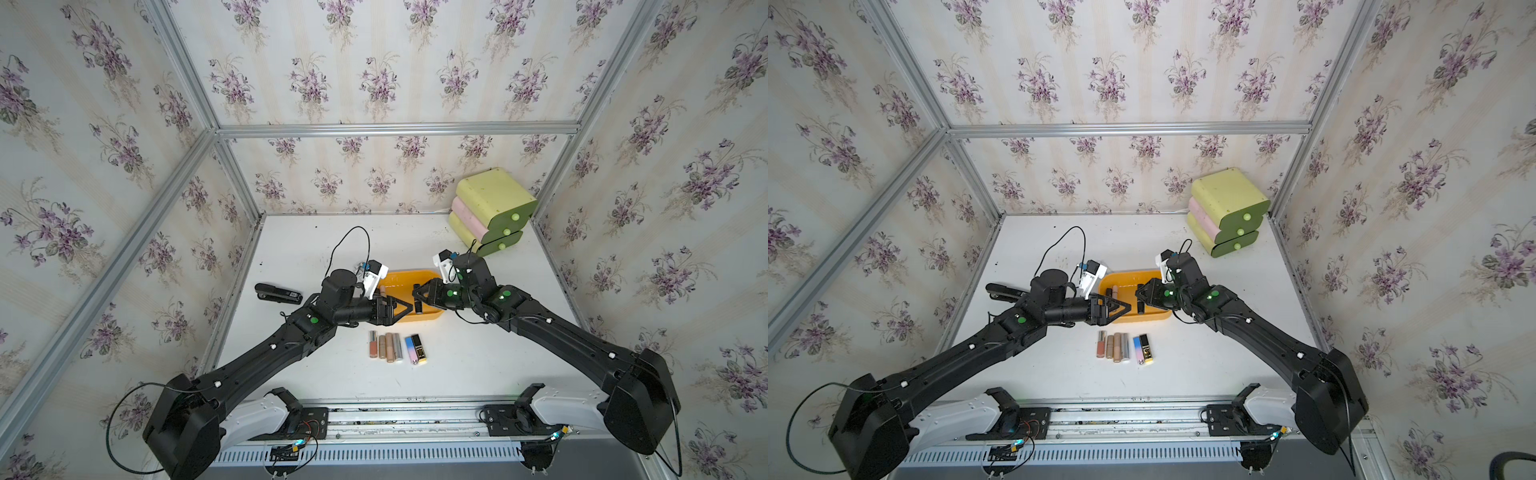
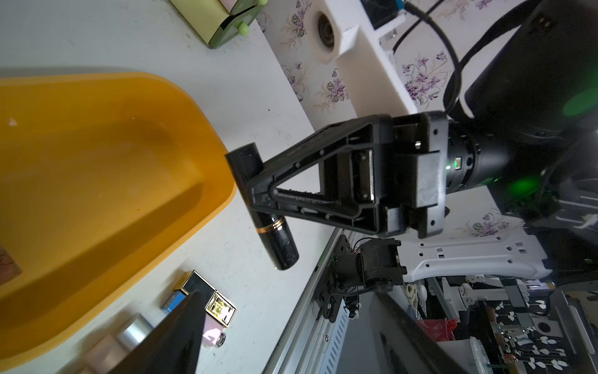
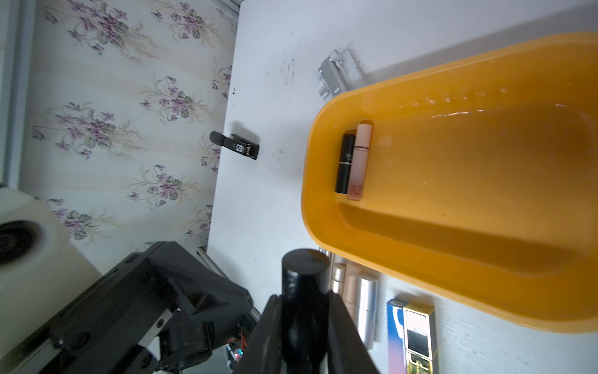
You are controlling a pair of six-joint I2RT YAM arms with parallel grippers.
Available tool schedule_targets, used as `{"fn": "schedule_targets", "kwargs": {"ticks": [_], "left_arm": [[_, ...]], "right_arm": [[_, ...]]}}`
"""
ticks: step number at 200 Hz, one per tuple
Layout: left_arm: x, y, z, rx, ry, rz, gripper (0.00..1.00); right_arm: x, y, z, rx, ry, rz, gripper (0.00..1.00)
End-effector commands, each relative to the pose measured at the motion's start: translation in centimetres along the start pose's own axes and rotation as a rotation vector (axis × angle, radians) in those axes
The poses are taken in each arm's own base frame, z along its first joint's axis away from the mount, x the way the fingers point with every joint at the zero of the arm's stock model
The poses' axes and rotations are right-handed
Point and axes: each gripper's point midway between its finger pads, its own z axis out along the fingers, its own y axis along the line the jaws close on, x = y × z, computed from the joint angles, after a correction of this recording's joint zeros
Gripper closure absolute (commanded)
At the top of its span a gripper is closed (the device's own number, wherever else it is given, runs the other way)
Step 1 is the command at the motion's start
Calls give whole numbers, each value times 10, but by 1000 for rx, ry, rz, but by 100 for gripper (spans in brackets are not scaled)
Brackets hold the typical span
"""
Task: Put the lipstick into the storage box
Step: Place the lipstick in the storage box.
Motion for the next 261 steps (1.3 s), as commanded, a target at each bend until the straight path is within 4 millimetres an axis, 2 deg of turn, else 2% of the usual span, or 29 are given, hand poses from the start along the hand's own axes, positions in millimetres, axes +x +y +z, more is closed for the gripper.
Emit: {"fn": "schedule_targets", "kwargs": {"ticks": [1,52,144,147,155,261], "left_arm": [[-6,-8,6,32,-2,26,25],[-4,-2,18,15,18,18,30],[-10,-6,35,28,38,22,44],[-10,-6,35,28,38,22,48],[-10,-6,36,29,39,20,50],[-11,-1,39,12,35,-1,72]], "right_arm": [[-4,19,0,-88,1,10,78],[-5,29,-3,-130,3,7,78],[-2,29,-5,-138,8,4,79],[-1,28,-5,-138,9,3,79],[-1,28,-5,-137,9,2,79],[0,26,-5,-129,5,0,79]]}}
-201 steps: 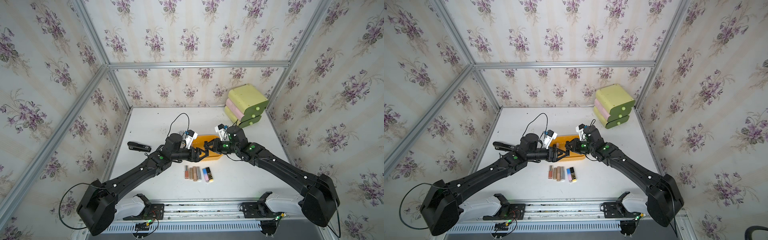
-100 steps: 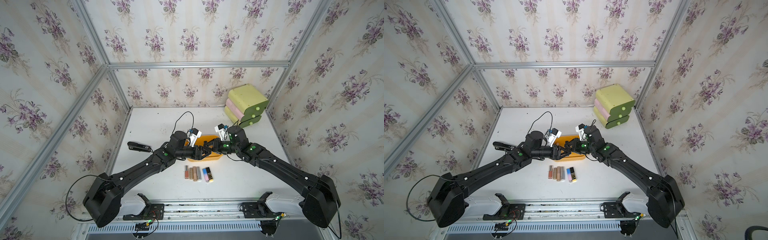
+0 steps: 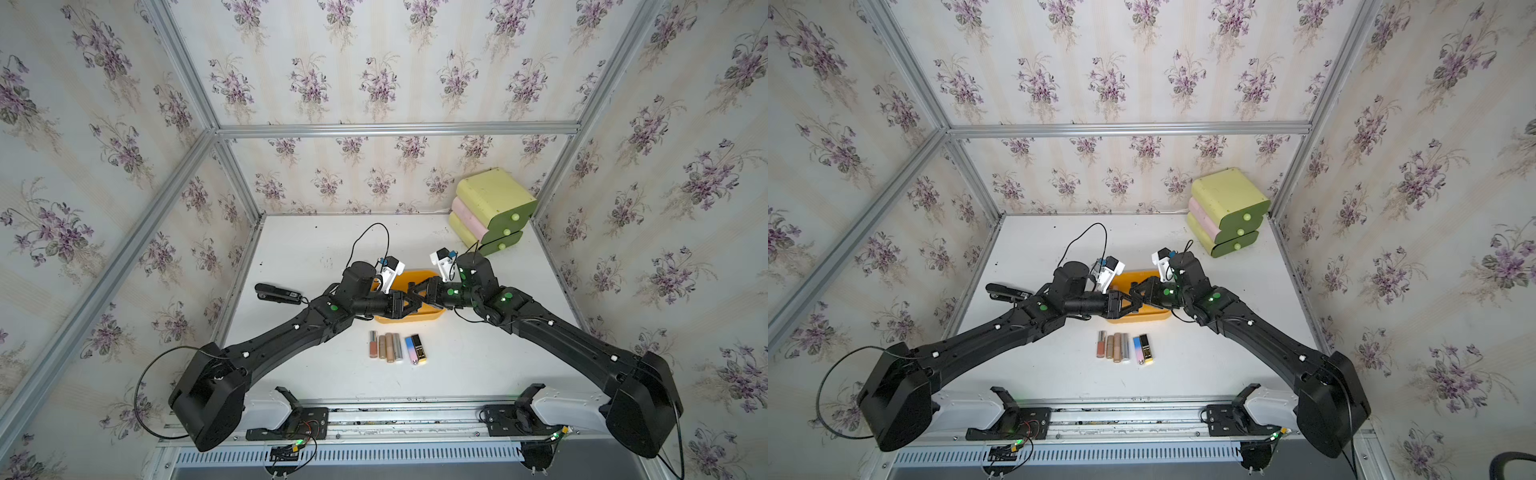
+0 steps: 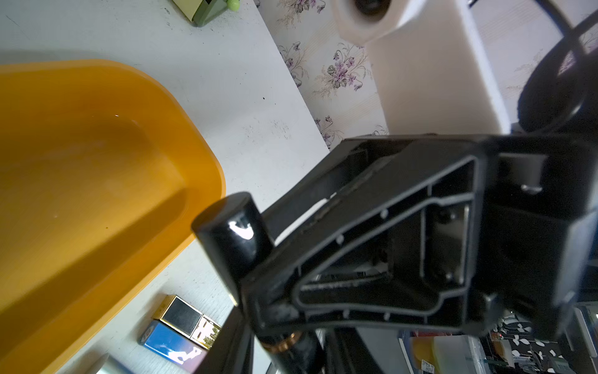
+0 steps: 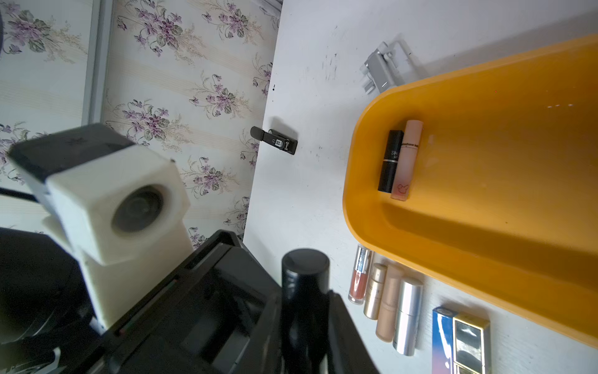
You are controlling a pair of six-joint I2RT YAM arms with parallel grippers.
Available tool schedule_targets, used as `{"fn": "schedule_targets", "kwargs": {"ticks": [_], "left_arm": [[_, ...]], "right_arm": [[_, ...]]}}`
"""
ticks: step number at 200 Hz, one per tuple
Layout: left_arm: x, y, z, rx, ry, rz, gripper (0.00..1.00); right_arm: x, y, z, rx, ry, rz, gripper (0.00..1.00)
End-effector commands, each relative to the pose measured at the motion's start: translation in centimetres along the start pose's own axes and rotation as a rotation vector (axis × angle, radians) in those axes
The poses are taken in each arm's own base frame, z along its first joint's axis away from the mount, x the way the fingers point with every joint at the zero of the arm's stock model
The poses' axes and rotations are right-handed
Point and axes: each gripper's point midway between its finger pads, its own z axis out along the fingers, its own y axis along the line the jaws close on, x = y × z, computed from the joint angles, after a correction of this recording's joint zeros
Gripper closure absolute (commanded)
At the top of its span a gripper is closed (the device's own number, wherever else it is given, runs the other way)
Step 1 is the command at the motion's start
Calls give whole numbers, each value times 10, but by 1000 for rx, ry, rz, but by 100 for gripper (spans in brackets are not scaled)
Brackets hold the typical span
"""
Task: Put the lipstick into the storage box
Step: Place the lipstick in the storage box.
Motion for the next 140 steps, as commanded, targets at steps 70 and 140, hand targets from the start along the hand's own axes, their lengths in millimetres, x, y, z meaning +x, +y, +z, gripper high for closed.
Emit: {"fn": "schedule_targets", "kwargs": {"ticks": [70,140], "left_arm": [[-11,9,0,-48,-53,-26,89],[-17,32,-7,-146,-90,-80,90]], "right_arm": [[2,8,2,-33,-2,-24,57],[1,15,-12,-36,-42,-58,27]]}}
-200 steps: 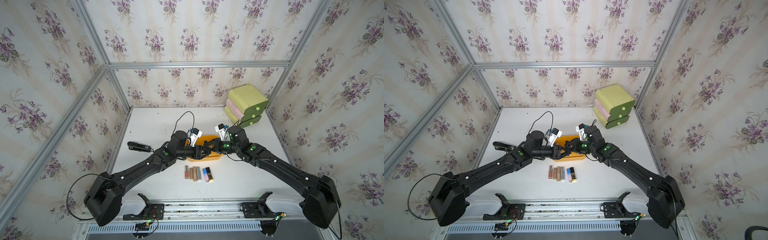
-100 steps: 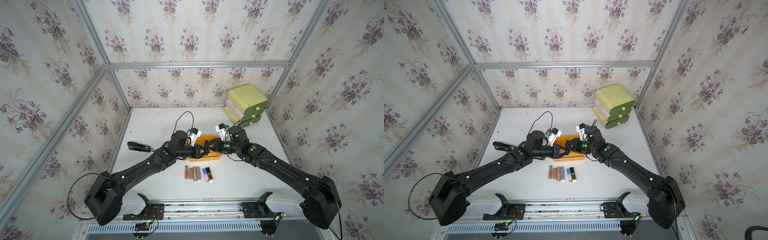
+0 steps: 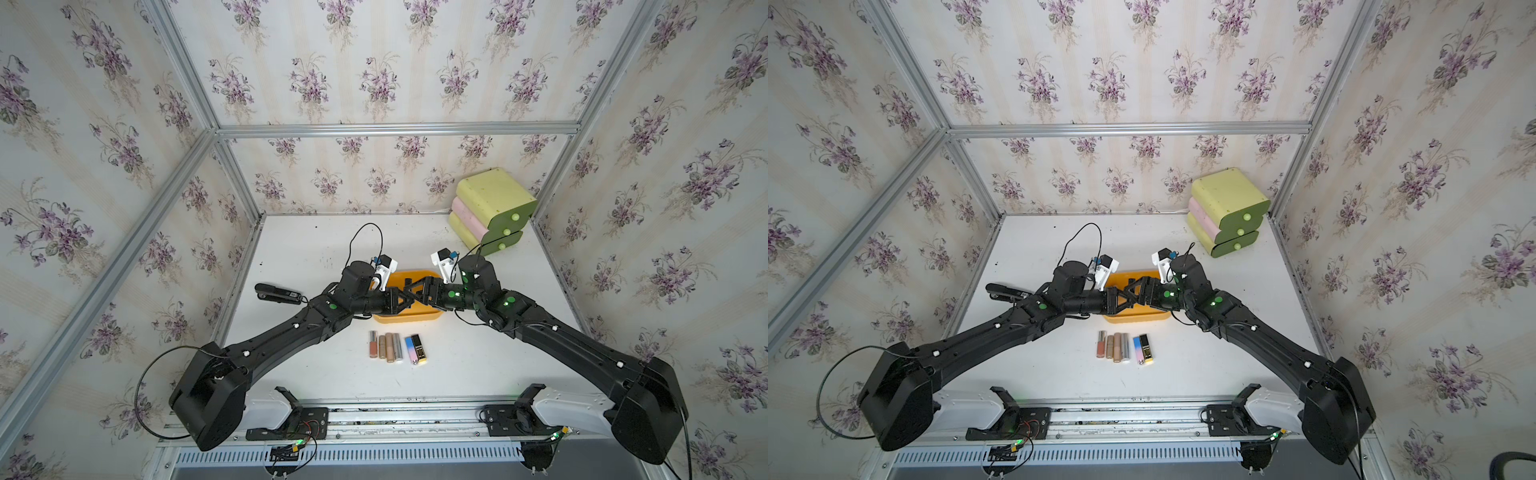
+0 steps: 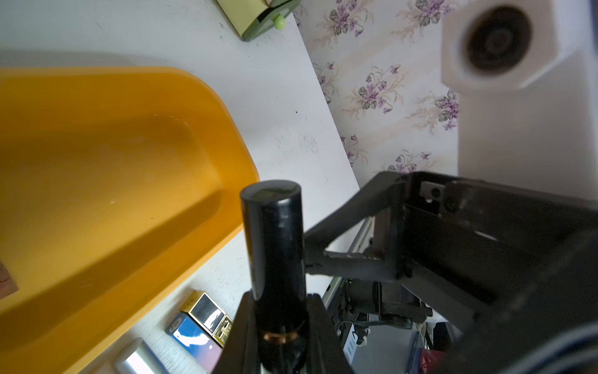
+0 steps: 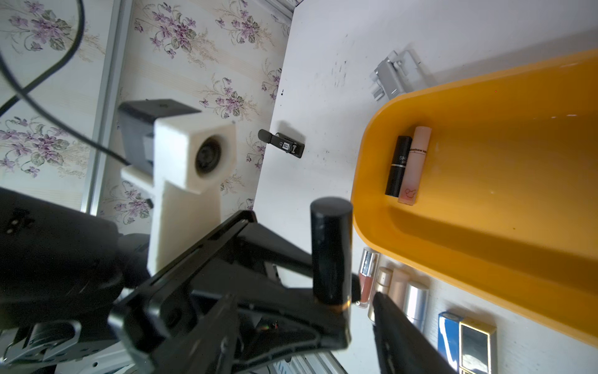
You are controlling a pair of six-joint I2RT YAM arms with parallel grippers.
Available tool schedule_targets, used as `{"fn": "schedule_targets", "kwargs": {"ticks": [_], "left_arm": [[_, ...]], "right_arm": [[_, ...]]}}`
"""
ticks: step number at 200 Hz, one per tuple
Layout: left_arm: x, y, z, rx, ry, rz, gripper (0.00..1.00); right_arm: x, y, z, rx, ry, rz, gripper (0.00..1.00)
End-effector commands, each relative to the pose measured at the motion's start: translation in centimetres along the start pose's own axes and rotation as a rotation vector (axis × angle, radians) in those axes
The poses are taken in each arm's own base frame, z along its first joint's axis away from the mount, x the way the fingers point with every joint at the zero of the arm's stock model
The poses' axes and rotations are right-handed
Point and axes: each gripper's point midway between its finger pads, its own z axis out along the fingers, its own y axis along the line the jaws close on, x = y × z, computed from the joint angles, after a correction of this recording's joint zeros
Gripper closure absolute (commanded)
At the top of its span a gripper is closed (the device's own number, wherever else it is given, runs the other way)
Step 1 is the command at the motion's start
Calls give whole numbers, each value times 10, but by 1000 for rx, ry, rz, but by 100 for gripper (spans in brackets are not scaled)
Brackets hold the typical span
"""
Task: Put the lipstick into the storage box
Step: Place the lipstick in the storage box.
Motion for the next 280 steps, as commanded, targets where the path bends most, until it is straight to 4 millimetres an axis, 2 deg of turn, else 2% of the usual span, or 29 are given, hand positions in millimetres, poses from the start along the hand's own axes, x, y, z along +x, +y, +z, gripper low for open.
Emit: {"fn": "schedule_targets", "kwargs": {"ticks": [1,28,61,114,117,126,167,192,217,280], "left_arm": [[-7,5,-2,-33,-32,-4,90],[-7,22,-7,-116,-30,-20,89],[-6,52,-15,-307,-3,0,88],[-11,67,-15,-417,38,45,88],[-6,75,-9,-435,61,36,88],[-4,80,-6,-448,73,32,88],[-5,88,2,-479,102,31,88],[-6,93,7,-505,117,34,88],[-6,100,12,-526,134,24,88],[-1,117,28,-559,174,2,89]], "right_arm": [[-2,4,-5,-5,-12,-24,27],[-3,1,-13,28,-34,-34,24],[0,-11,-24,90,-47,-46,23],[5,-39,-45,225,-104,-119,23],[6,-40,-46,229,-105,-128,24],[8,-42,-48,235,-103,-160,23],[21,-59,-55,279,-80,-344,24],[25,-72,-58,330,-73,-385,23],[35,-82,-52,348,-3,-402,23],[45,-81,-50,302,20,-389,24]]}}
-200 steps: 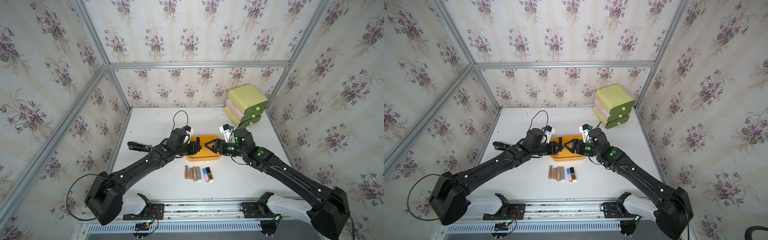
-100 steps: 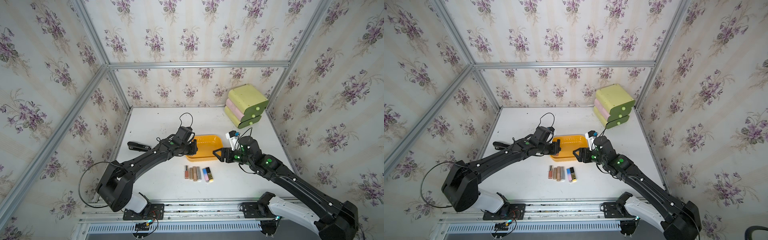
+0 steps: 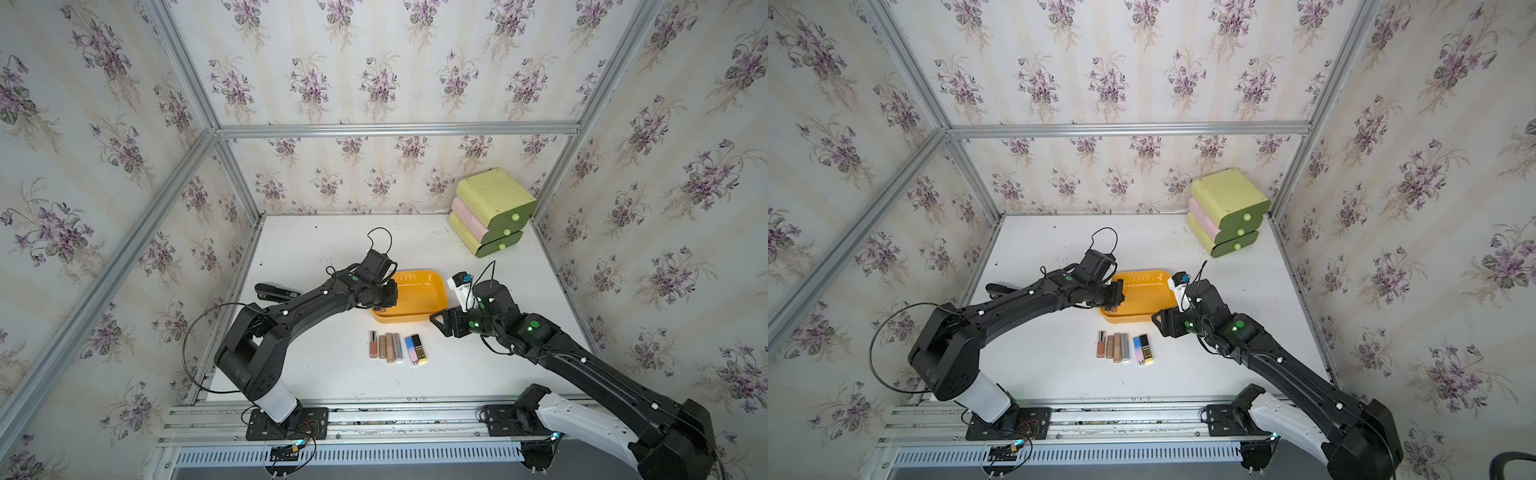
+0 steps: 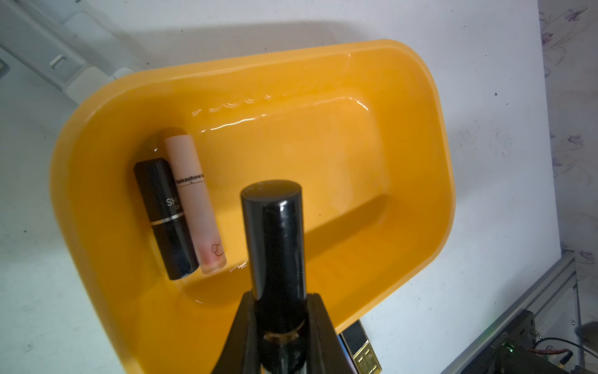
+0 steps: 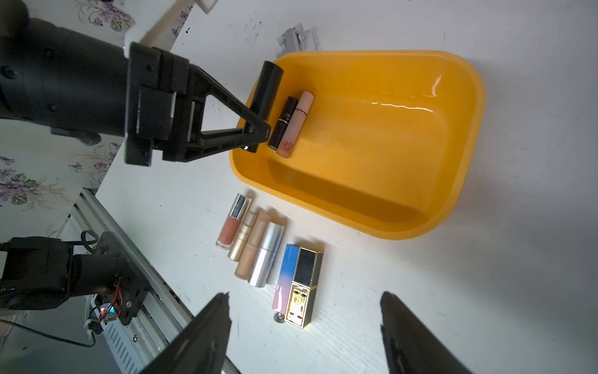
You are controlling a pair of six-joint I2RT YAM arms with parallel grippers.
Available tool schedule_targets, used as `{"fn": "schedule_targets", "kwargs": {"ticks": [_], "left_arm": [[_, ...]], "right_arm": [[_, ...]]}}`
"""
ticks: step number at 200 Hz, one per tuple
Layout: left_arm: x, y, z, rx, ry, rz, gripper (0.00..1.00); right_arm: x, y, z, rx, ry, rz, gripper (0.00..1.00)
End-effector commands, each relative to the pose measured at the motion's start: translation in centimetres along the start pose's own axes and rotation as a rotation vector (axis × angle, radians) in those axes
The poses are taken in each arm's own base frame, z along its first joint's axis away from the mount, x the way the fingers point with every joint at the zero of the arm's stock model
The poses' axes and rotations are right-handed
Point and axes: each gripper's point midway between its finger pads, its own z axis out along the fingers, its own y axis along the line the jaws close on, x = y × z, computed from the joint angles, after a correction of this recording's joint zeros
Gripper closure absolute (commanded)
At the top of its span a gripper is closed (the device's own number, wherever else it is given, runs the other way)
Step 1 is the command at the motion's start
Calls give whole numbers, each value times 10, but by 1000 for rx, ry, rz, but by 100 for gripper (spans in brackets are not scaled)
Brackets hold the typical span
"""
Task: Put the lipstick into the storage box
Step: Place the lipstick in the storage box.
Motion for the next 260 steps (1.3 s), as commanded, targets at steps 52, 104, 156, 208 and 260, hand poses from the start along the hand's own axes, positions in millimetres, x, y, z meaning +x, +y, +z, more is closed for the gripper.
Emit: {"fn": "schedule_targets", "kwargs": {"ticks": [52,104,156,208,260], "left_arm": [[4,10,23,-53,51,-4,90],[9,22,44,-111,104,-24,93],[12,31,57,-162,137,-34,88],[14,37,63,-188,154,-41,82],[11,34,62,-185,150,-38,75]], "right_arm": [[6,3,-3,-25,5,-5,24],[8,2,-1,-23,11,0,24],[10,0,1,-17,18,2,24],[9,-1,1,-10,17,1,24],[8,-1,0,-6,16,1,24]]}}
